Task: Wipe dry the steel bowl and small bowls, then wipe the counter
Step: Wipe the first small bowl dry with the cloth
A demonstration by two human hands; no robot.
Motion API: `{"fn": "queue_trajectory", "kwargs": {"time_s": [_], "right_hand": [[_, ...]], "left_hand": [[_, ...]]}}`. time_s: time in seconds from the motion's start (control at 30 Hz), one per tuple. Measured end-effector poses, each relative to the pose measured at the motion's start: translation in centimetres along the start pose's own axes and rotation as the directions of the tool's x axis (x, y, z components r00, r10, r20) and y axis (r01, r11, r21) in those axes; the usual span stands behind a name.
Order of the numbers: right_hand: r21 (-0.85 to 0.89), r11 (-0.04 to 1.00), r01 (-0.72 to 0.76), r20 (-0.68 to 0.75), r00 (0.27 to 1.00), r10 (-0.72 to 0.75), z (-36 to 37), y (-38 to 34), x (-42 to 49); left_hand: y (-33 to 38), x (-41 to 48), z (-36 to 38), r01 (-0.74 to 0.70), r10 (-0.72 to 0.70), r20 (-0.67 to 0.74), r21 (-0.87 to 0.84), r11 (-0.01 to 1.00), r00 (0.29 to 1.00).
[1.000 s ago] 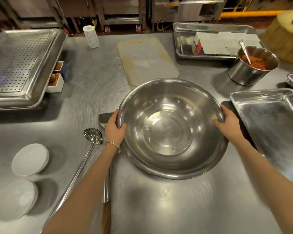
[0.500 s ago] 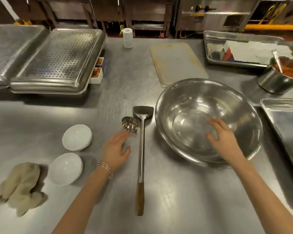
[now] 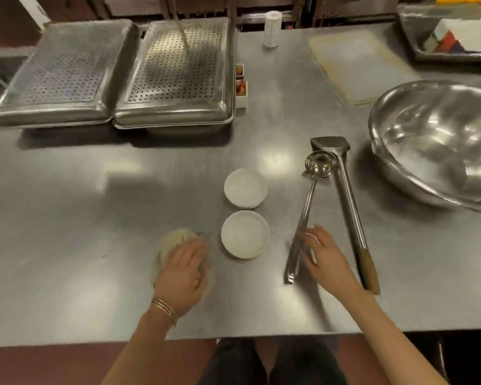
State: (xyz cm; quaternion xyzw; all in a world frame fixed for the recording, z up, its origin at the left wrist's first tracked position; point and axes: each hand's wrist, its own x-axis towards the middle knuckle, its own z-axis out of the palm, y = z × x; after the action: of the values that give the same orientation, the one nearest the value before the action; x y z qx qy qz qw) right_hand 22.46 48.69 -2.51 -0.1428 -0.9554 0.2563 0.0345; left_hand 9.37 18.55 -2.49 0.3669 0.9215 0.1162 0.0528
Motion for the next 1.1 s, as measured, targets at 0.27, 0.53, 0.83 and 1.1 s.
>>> {"fn": "queue_trajectory", "kwargs": {"time_s": [0.27, 0.53, 0.83, 1.1], "right_hand": [[-0.057, 0.987, -0.153, 0.131, 0.979, 0.159, 3.4, -6.6, 3.8], [0.298, 0.826, -0.478, 0.316, 0.866, 0.387, 5.0, -8.1, 6.2], [0.4, 0.898, -0.182, 0.356, 0.934, 0.031, 2.9, -10.6, 7.3], [0.545, 0.834, -0.089, 0.37, 0.918, -0.144, 3.5, -16.5, 8.3]], "left_hand": [[-5.4, -2.3, 1.7, -0.038, 0.021, 0.16, 0.107, 0.994, 0.987], [-5.4, -1.7, 3.5, -0.081, 0.063, 0.179, 0.099, 0.992, 0.982], [-4.3, -0.4, -1.7, 0.128, -0.167, -0.04, -0.478, 0.869, 0.985], [-4.0, 0.9, -6.3, 0.262, -0.293, 0.177, -0.922, 0.285, 0.94]]}}
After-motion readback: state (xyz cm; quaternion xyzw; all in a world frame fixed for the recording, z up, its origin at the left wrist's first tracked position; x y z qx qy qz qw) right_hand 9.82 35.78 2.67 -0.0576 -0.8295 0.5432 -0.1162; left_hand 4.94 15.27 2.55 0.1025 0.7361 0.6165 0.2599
